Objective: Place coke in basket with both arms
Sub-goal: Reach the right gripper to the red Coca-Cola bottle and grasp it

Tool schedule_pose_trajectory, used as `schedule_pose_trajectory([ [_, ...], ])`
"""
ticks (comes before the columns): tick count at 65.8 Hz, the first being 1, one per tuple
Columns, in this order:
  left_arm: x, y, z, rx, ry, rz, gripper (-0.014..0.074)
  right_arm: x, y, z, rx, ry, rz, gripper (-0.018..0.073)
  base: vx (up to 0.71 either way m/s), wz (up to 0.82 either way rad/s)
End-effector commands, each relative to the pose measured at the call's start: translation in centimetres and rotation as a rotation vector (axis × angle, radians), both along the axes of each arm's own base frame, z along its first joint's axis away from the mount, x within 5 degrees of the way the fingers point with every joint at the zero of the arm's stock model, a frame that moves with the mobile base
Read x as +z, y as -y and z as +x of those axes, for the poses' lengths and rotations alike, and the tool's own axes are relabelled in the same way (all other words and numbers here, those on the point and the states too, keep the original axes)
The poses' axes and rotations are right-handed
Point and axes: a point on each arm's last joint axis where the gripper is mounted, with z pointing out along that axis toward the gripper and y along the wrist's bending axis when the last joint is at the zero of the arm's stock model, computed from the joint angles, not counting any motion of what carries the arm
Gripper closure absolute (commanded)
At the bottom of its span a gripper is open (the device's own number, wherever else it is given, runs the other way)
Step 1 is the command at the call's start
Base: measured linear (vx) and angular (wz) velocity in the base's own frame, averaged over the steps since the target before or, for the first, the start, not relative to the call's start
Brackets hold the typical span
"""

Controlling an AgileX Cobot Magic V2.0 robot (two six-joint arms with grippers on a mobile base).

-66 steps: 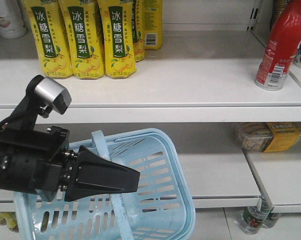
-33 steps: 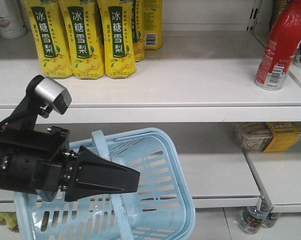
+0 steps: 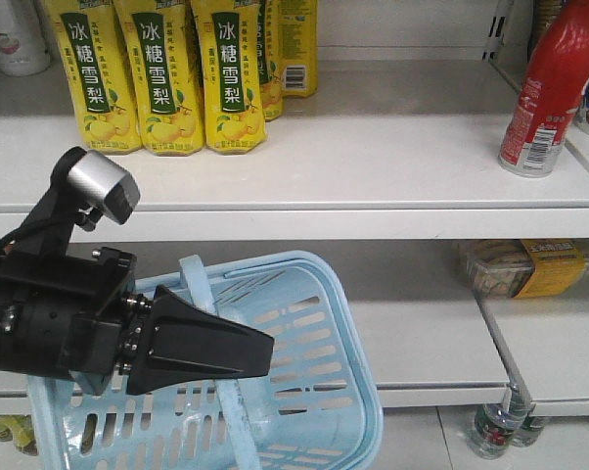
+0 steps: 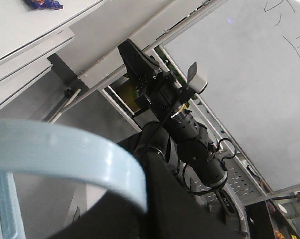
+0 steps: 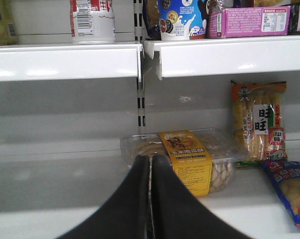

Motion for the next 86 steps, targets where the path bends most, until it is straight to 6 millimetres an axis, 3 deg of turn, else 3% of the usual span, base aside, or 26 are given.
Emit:
schedule_pose_trajectory([
  [1, 2.1, 0.0, -0.7, -0.027, 0.019, -0.109, 0.0603, 0.5, 0.0, -0.1, -0.001, 0.078, -0.022, 0.0561, 0.00, 0.00],
  [7, 2.1, 0.0, -0.7, -0.027, 0.019, -0.109, 0.0603, 0.8, 0.0, -0.1, 0.004, 0.116, 0.045, 0.0561, 0.00, 0.00],
  [16, 2.1, 0.0, -0.7, -0.027, 0.019, -0.109, 0.0603, 1.8, 0.2, -0.4, 0.028, 0.258, 0.405, 0.0561, 0.00, 0.00],
  [32, 2.1, 0.0, -0.7, -0.027, 0.019, -0.109, 0.0603, 4.1, 1.2, -1.3, 0.063, 0.523, 0.809, 0.0561, 0.00, 0.00],
  [38, 2.1, 0.0, -0.7, -0.027, 0.019, -0.109, 0.0603, 6.6, 0.6, -1.8, 0.120, 0.531, 0.722, 0.0561, 0.00, 0.00],
  [49, 2.1, 0.0, -0.7, -0.027, 0.020, -0.109, 0.0603, 13.1, -0.4, -3.5, 0.137, 0.418, 0.377, 0.0531, 0.00, 0.00],
  [60, 2.1, 0.0, -0.7, -0.027, 0.020, -0.109, 0.0603, 18.0, -0.2, -3.5, 0.135, 0.377, 0.202, 0.0353, 0.00, 0.00],
  [68, 2.1, 0.0, -0.7, -0.027, 0.020, -0.109, 0.0603, 18.9, -0.5, -2.2, 0.174, 0.362, 0.156, 0.0116, 0.00, 0.00],
  [75, 2.1, 0.0, -0.7, -0.027, 0.020, -0.109, 0.0603, 19.2, -0.9, -1.1, 0.200, 0.368, 0.140, -0.0032, 0.00, 0.00],
  [86, 2.1, 0.0, -0.7, -0.027, 0.020, -0.109, 0.0603, 20.1, -1.2, 1.6, 0.198, 0.310, 0.101, -0.0080, 0.00, 0.00],
])
